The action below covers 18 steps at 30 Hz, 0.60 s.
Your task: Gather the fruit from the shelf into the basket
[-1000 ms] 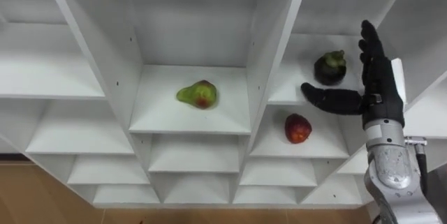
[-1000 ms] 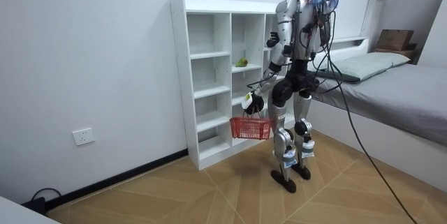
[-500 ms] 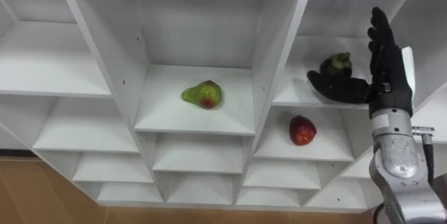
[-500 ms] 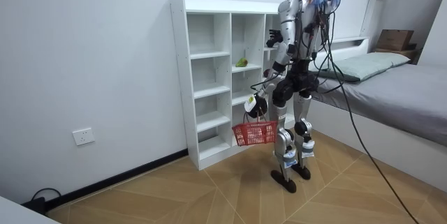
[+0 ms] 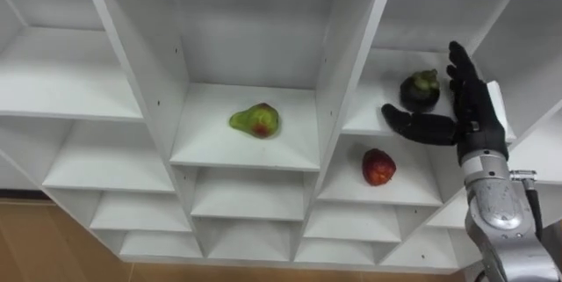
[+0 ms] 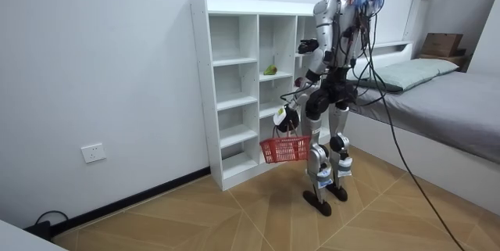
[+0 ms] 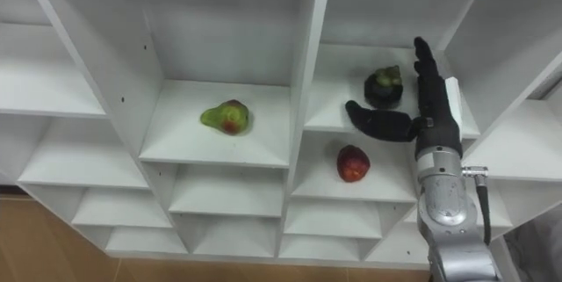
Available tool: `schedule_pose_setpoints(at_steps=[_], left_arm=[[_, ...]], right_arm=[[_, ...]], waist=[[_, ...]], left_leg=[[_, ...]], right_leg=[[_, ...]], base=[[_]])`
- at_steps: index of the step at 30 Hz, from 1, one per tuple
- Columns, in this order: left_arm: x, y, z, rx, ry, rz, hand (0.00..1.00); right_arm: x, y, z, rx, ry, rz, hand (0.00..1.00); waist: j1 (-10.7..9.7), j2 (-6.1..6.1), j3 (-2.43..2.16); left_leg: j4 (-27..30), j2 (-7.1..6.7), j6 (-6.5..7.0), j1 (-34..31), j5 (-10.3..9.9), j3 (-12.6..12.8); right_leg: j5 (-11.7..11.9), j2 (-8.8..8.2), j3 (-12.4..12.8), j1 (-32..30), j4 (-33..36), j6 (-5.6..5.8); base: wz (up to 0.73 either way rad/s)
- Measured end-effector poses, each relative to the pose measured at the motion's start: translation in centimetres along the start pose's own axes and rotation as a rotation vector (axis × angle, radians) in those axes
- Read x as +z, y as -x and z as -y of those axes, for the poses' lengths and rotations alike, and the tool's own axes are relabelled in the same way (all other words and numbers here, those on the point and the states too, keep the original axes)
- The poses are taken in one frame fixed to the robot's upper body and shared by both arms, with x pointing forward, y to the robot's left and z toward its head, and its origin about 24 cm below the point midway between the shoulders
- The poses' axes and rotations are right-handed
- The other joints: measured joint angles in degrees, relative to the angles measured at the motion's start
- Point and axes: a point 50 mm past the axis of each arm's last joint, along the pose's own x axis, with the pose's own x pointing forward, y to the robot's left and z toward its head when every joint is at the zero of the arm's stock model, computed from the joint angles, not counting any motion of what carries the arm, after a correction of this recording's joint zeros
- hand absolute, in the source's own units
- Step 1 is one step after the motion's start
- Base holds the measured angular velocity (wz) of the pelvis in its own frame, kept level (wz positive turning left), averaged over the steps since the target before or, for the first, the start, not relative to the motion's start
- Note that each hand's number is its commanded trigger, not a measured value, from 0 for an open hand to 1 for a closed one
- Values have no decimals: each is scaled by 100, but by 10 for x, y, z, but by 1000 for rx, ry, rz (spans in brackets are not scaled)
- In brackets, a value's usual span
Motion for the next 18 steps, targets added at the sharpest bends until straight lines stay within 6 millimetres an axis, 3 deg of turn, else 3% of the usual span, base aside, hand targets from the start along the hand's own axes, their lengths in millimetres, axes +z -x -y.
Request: schedule_pose_setpoints(at_steps=[7,8,9,10,18], left_arm=[[-2,0,1,-7,25,-26,100],[-2,0,0,-8,30,-28,100],[-2,0,0,-8,32,-29,100],[-2,0,-1,-8,36,-31,100],[2,-2,-2,-2,48,-30,100]], right_arm=[[-1,-1,3,44,17,-8,0],[0,-1,4,50,20,-9,15],[-1,-2,4,51,22,-9,73],[-1,-2,5,52,27,-13,98],[-4,-9,17,4,76,-28,100]], waist=[[74,-31,12],[74,-38,16],[73,-41,17],[69,-58,15],[68,-173,23]], left_leg=[[-8,-3,-7,-15,0,-12],[-7,-3,-7,-15,0,-12],[-7,-3,-7,-15,0,-12],[-7,-4,-7,-15,0,-12],[-5,-8,-6,-24,0,-38]], right_leg=[[0,0,-4,-1,5,-1],[0,1,-5,-1,5,-1],[0,0,-6,-1,5,-1],[0,0,-7,-1,5,-1],[0,-3,-54,3,7,0]], base=[[0],[0],[0],[0],[1]])
